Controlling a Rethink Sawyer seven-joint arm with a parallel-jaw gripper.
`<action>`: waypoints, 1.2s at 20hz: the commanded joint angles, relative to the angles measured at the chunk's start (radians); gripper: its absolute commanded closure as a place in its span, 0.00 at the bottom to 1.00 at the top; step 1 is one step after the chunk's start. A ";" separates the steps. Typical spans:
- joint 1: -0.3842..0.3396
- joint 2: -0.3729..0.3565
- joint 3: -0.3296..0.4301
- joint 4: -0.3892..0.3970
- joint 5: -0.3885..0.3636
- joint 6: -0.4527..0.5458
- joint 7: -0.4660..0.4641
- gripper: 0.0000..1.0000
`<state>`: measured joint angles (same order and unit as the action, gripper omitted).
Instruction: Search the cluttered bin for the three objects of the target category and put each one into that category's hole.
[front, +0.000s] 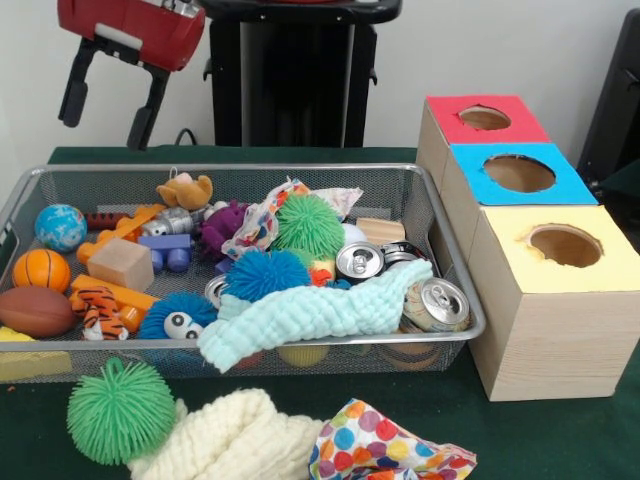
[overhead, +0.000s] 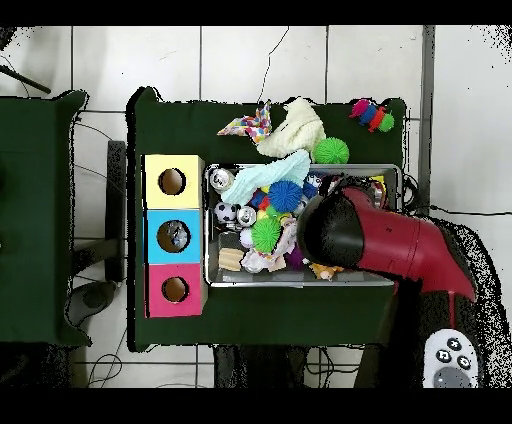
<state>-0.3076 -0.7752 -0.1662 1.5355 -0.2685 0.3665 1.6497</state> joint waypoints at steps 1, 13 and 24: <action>-0.015 0.023 0.085 0.120 -0.044 0.032 0.020 0.00; -0.020 0.034 0.099 0.078 -0.084 0.059 -0.041 0.00; -0.011 0.029 0.085 0.048 -0.134 0.076 -0.056 0.00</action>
<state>-0.3142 -0.7715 -0.1485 1.5347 -0.3259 0.3663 1.6497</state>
